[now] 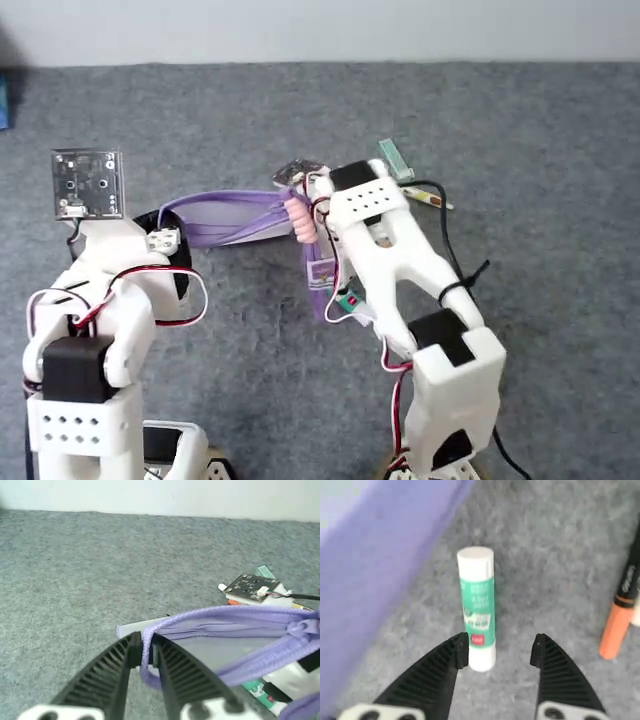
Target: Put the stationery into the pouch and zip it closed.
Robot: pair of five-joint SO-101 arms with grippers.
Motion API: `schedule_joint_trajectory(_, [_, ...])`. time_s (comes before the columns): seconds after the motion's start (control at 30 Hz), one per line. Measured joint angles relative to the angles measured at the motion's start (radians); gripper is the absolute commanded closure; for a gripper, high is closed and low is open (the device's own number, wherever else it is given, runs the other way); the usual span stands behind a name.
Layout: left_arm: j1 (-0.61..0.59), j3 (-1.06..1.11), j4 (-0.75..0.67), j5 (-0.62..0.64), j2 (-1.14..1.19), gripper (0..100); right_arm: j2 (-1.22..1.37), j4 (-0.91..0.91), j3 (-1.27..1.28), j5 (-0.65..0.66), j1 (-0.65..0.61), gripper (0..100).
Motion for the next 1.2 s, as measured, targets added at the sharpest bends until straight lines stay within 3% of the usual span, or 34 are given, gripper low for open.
schedule_joint_trajectory(0.5, [0.000, 0.000, 0.000, 0.000, 0.000, 99, 0.178, -0.123, -0.002, -0.112, -0.011, 81.0])
schedule_joint_trajectory(0.67, [0.000, 0.000, 0.000, 0.000, 0.000, 99, 0.187, -0.124, -0.011, -0.115, -0.009, 98.2])
schedule_joint_trajectory(0.8, [0.002, 0.000, 0.000, 0.000, -0.003, 99, 0.189, -0.126, -0.011, -0.115, -0.008, 99.1])
schedule_joint_trajectory(1.2, [0.002, 0.000, 0.000, 0.000, -0.003, 99, 0.170, 0.098, -0.089, -0.114, 0.061, 98.9])
